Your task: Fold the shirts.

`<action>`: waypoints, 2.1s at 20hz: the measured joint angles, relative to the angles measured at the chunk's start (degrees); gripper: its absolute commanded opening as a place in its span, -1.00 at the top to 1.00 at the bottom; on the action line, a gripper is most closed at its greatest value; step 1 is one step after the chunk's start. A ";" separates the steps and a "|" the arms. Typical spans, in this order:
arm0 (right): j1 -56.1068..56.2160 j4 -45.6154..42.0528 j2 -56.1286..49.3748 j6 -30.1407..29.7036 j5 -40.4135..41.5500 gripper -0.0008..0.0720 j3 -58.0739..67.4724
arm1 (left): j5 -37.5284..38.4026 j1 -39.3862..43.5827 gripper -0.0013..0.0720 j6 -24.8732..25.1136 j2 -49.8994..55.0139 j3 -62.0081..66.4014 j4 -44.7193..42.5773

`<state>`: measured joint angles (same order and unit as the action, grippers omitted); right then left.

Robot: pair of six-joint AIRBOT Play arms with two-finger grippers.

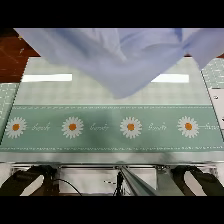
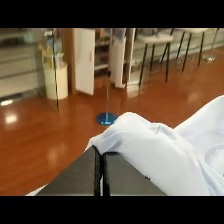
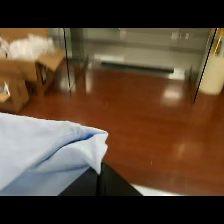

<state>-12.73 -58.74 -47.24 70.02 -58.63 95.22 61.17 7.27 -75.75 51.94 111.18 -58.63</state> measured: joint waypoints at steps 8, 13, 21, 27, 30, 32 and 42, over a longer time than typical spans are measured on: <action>0.11 -5.03 0.50 5.68 -3.87 0.93 12.96 | 10.40 -0.07 0.91 -6.25 -7.43 0.66 0.20; 4.28 -10.08 -5.51 6.23 -13.20 0.93 14.51 | 23.45 -0.07 0.91 -12.22 -7.52 -5.16 -5.29; 15.98 -10.88 -32.96 6.05 -9.57 0.93 14.88 | 17.11 -0.09 0.91 -8.87 -5.09 -32.17 -6.51; 17.77 -11.13 -50.25 9.88 -4.07 0.43 14.88 | 6.78 -0.17 0.91 -5.95 2.03 -48.41 -6.78; 17.77 -12.15 -52.59 10.05 -3.93 -0.21 14.88 | 4.28 -0.17 0.91 -5.55 5.55 -50.97 -6.78; 17.07 -14.27 -51.89 9.35 -6.45 -0.21 14.88 | 2.69 -0.17 0.91 -5.42 7.21 -51.76 -6.75; 0.44 -11.78 -38.01 7.63 -26.53 -0.20 -13.49 | 0.52 -0.17 0.91 -3.10 9.22 -52.54 -6.75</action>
<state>-12.29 -70.52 -85.25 77.65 -85.17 81.73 61.69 7.09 -78.85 61.17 58.63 -65.39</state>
